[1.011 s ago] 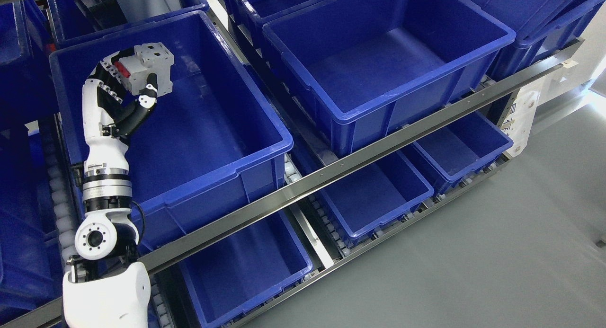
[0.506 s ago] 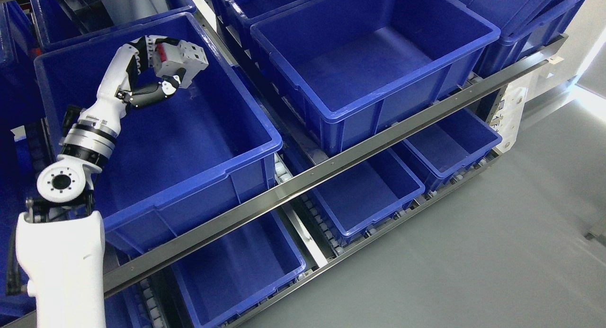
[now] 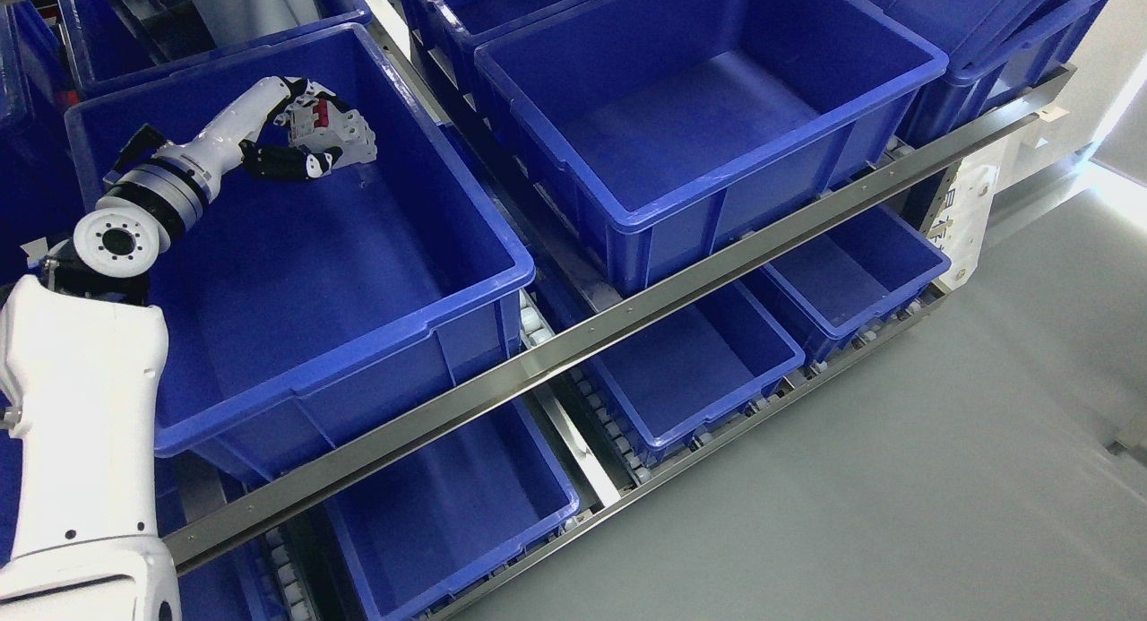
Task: Place circuit breaker on shelf
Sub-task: 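Lower the breaker into the upper blue bin and open the left hand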
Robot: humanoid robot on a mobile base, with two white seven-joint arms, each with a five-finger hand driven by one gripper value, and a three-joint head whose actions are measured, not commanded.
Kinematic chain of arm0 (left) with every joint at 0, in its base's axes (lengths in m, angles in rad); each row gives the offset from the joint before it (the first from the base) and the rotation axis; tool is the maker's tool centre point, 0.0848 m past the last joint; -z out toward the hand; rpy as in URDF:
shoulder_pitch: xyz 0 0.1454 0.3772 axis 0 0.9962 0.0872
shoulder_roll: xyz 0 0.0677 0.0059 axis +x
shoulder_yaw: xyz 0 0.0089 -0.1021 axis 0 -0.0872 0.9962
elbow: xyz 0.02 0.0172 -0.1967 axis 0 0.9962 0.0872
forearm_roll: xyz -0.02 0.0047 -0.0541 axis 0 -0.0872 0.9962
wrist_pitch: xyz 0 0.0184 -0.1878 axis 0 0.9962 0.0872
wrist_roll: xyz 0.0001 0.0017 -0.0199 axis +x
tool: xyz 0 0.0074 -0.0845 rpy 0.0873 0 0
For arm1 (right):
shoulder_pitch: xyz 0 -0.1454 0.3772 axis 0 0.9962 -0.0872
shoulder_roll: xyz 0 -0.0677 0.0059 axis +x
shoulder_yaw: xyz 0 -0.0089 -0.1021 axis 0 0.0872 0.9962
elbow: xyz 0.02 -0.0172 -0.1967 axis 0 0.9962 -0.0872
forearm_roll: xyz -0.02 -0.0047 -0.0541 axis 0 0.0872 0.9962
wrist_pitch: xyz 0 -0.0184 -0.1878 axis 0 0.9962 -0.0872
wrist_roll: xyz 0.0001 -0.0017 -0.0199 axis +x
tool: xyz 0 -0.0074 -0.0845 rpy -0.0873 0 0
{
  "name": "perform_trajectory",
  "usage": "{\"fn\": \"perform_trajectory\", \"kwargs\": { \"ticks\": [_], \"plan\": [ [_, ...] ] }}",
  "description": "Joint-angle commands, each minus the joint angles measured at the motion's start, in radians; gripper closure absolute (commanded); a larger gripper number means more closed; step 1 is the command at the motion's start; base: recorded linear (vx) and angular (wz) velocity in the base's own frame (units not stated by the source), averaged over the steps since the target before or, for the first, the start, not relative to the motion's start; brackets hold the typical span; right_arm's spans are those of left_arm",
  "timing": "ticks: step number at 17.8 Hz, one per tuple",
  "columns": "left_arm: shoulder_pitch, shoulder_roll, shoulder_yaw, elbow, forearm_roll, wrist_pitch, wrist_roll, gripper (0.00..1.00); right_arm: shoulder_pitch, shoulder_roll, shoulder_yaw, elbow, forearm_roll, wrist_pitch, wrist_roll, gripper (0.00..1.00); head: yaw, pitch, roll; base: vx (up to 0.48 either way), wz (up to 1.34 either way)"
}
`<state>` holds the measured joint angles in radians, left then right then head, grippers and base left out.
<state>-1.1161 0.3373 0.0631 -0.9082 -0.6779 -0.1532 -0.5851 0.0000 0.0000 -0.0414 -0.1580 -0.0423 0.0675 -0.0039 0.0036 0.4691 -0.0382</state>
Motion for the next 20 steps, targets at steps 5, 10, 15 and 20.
{"fn": "perform_trajectory", "kwargs": {
  "ticks": [5, 10, 15, 20],
  "plan": [
    [-0.079, 0.003, -0.114, 0.387, -0.124, 0.0, 0.027, 0.77, 0.015, -0.017, 0.0, 0.0, 0.001, -0.02, 0.001, 0.0, 0.0, 0.0, 0.0, 0.0, 0.0],
    [-0.08, -0.001, -0.108, 0.387, -0.123, 0.003, 0.027, 0.7, 0.015, -0.017, 0.0, 0.0, -0.001, -0.02, 0.001, 0.0, 0.0, 0.0, 0.0, 0.0, 0.0],
    [-0.073, 0.008, -0.108, 0.384, -0.123, 0.047, 0.096, 0.41, 0.015, -0.017, 0.0, 0.0, -0.001, -0.02, 0.001, 0.0, 0.0, 0.0, 0.0, 0.0, 0.0],
    [-0.077, 0.011, -0.074, 0.373, -0.12, 0.049, 0.099, 0.22, 0.015, -0.017, 0.0, 0.0, -0.001, -0.02, 0.001, 0.0, 0.0, 0.0, 0.0, 0.0, 0.0]
  ]
}}
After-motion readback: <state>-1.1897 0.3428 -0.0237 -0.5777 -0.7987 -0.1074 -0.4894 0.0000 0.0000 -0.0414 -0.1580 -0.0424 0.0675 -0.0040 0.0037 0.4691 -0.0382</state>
